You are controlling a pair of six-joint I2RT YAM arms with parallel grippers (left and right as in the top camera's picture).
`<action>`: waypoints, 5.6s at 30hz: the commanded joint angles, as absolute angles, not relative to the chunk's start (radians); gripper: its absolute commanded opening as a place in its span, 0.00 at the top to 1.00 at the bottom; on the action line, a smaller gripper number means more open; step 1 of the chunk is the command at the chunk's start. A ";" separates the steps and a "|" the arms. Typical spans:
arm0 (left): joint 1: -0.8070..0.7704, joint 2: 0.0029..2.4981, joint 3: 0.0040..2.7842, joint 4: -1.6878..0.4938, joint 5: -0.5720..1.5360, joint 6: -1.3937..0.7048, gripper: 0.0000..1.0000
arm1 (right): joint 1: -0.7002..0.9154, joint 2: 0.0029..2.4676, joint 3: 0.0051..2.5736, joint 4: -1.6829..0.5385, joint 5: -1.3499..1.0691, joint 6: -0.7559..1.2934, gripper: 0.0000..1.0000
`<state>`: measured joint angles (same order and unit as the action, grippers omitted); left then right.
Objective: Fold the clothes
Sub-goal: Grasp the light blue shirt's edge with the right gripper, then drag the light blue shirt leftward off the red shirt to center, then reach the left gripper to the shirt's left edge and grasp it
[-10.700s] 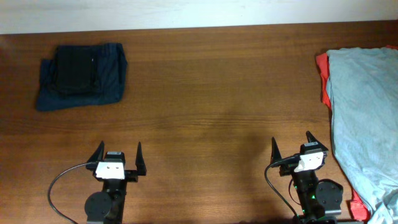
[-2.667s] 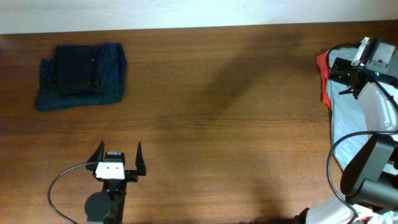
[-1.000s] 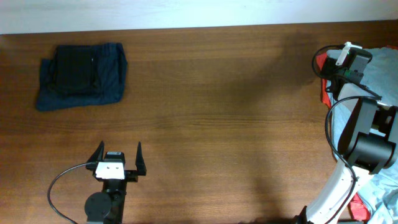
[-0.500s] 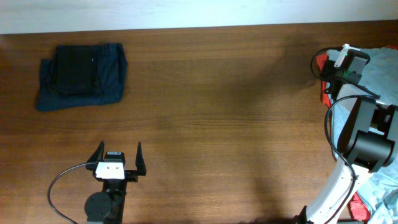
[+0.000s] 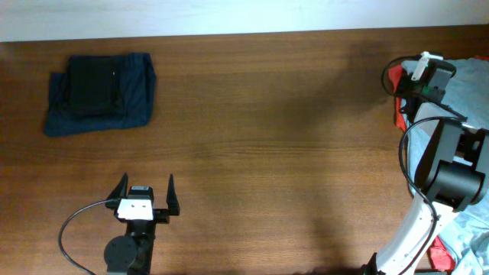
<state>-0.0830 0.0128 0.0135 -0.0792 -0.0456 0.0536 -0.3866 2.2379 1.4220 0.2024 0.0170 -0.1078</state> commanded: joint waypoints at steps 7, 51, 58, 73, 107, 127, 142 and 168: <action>-0.087 0.006 0.009 -0.080 -0.048 0.069 0.01 | -0.380 2.094 1.445 0.178 0.011 -0.120 0.96; -0.087 0.006 0.009 -0.080 -0.048 0.069 0.01 | 0.378 1.559 1.446 -0.247 0.078 -0.135 0.96; -0.087 0.006 0.009 -0.080 -0.048 0.069 0.01 | 0.514 1.774 1.446 -0.107 -0.062 -0.065 0.96; -0.087 0.006 0.009 -0.080 -0.048 0.069 0.01 | 0.633 1.856 1.446 -0.015 -0.060 -0.010 0.96; -0.087 0.015 0.010 -0.041 0.184 0.069 0.01 | 0.627 1.859 1.443 -0.079 -0.060 -0.010 0.96; -0.087 0.715 0.565 -0.332 0.326 -0.021 0.01 | 0.627 1.859 1.443 -0.079 -0.047 -0.009 0.96; -0.087 1.266 0.866 -0.498 0.363 -0.007 0.54 | 0.627 1.859 1.443 -0.094 -0.014 -0.009 0.95; -0.092 1.665 0.866 -0.159 0.389 -0.014 0.59 | 0.627 1.859 1.443 -0.093 -0.014 -0.009 0.96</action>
<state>-0.0853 1.6264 0.8505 -0.1703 0.3698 -0.0193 0.6289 1.8565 1.4296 -0.0975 -0.0242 -0.0219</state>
